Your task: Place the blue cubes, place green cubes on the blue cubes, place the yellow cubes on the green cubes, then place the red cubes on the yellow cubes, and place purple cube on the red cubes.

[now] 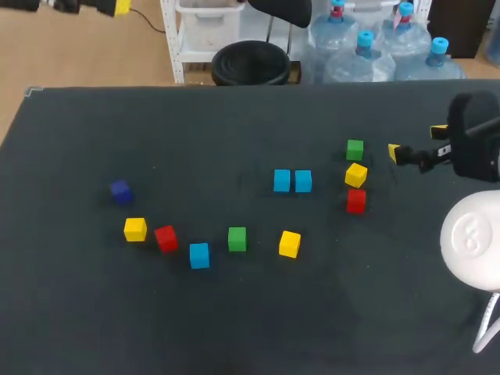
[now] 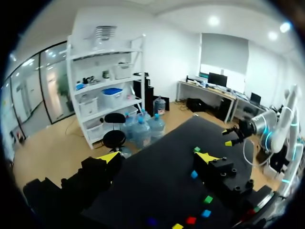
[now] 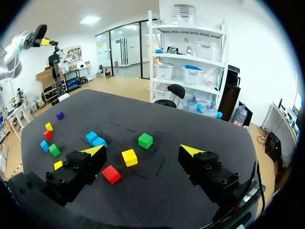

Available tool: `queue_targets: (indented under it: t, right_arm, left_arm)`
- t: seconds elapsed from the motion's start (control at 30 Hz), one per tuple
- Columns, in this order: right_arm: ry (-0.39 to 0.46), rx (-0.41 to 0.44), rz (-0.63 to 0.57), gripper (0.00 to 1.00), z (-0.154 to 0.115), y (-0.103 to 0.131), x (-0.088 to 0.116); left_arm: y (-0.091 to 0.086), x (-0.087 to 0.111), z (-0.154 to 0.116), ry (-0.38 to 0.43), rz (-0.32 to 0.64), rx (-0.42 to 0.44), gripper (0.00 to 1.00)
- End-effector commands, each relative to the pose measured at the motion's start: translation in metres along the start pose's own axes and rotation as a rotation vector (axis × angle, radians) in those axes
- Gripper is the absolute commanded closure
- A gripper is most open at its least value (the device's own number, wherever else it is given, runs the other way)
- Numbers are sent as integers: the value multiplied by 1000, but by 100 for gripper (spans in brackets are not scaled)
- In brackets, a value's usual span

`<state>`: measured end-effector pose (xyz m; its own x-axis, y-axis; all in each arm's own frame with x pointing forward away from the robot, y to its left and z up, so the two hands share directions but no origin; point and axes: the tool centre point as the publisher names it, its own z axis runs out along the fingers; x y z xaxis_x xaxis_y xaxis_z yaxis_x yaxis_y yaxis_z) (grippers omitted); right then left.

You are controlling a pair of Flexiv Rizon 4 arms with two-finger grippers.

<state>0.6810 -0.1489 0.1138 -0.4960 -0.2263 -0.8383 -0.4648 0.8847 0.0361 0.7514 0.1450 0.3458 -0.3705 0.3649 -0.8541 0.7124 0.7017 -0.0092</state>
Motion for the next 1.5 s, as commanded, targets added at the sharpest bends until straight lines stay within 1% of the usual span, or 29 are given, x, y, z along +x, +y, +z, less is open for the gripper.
queue_targets:
  t: [0.03, 0.07, 0.1, 0.13, 0.17, 0.2, 0.23, 0.3, 0.33, 0.4, 0.43, 0.5, 0.53, 0.6, 0.63, 0.7, 0.73, 0.77, 0.83, 0.9, 0.93, 1.1, 1.17, 1.23, 1.27, 1.33, 1.4, 1.47, 1.5]
  right_arm:
    - [0, -4, 0, 0, -1, -1, 0]
    - [0, -4, 0, 0, -1, -1, 0]
    - [0, -4, 0, 0, -1, -1, 0]
    - [0, -4, 0, 0, -1, -1, 0]
    - [0, -4, 0, 0, -1, -1, 0]
    - [0, -4, 0, 0, -1, -1, 0]
    - [0, -4, 0, 0, -1, -1, 0]
    - [0, -4, 0, 0, -1, -1, 0]
    - [0, -4, 0, 0, -1, -1, 0]
    - [0, -4, 0, 0, -1, -1, 0]
    - [0, -4, 0, 0, -1, -1, 0]
    - [0, -4, 0, 0, -1, -1, 0]
    - [0, -4, 0, 0, -1, -1, 0]
    - [0, -4, 0, 0, -1, -1, 0]
    - [0, -4, 0, 0, -1, -1, 0]
    - [0, -4, 0, 0, -1, -1, 0]
    - [0, -4, 0, 0, -1, -1, 0]
    - [0, -4, 0, 0, -1, -1, 0]
    - [0, -4, 0, 0, -1, -1, 0]
    - [0, -4, 0, 0, -1, -1, 0]
    - [0, -4, 0, 0, -1, -1, 0]
    - [0, -4, 0, 0, -1, -1, 0]
    - [0, -4, 0, 0, -1, -1, 0]
    - [0, -4, 0, 0, -1, -1, 0]
    - [0, -4, 0, 0, -1, -1, 0]
    - [0, -4, 0, 0, -1, -1, 0]
    - [0, -4, 0, 0, -1, -1, 0]
    - [0, -4, 0, 0, -1, -1, 0]
    - [0, -4, 0, 0, -1, -1, 0]
  left_arm:
    - [2, -37, 26, 554, 623, 358, 0]
    - [-1, -42, 28, 538, 643, 368, 0]
    - [-6, -46, 30, 602, 759, 380, 0]
    - [-11, -45, 33, 665, 797, 449, 0]
    - [-13, -46, 35, 695, 836, 457, 0]
    - [-19, -45, 36, 750, 919, 476, 0]
    - [-23, -43, 38, 765, 942, 491, 0]
    - [-36, -35, 43, 836, 1041, 537, 0]
    - [-46, -26, 44, 874, 1060, 584, 0]
    - [-58, -14, 47, 915, 1102, 626, 0]
    - [-64, -6, 49, 939, 1116, 634, 0]
    - [-74, 8, 54, 948, 1130, 643, 0]
    - [-79, 17, 57, 948, 1112, 671, 0]
    - [-89, 30, 63, 869, 1049, 709, 0]
    - [-92, 39, 66, 861, 1033, 727, 0]
    - [-97, 53, 72, 793, 941, 756, 0]
    - [-97, 62, 76, 779, 931, 771, 0]
    - [-98, 70, 79, 753, 884, 778, 0]
    - [-101, 85, 85, 712, 828, 811, 0]
    - [-104, 99, 91, 720, 812, 806, 0]
    - [-106, 104, 94, 708, 793, 827, 0]
    - [-113, 118, 106, 700, 759, 845, 0]
    - [-112, 124, 112, 718, 772, 821, 0]
    - [-113, 132, 112, 721, 760, 838, 0]
    - [-115, 139, 112, 745, 758, 836, 0]
    - [-120, 152, 109, 767, 714, 857, 0]
    - [-124, 164, 103, 786, 663, 841, 0]
    - [-127, 173, 97, 779, 599, 837, 0]
    - [-127, 176, 94, 774, 557, 817, 0]
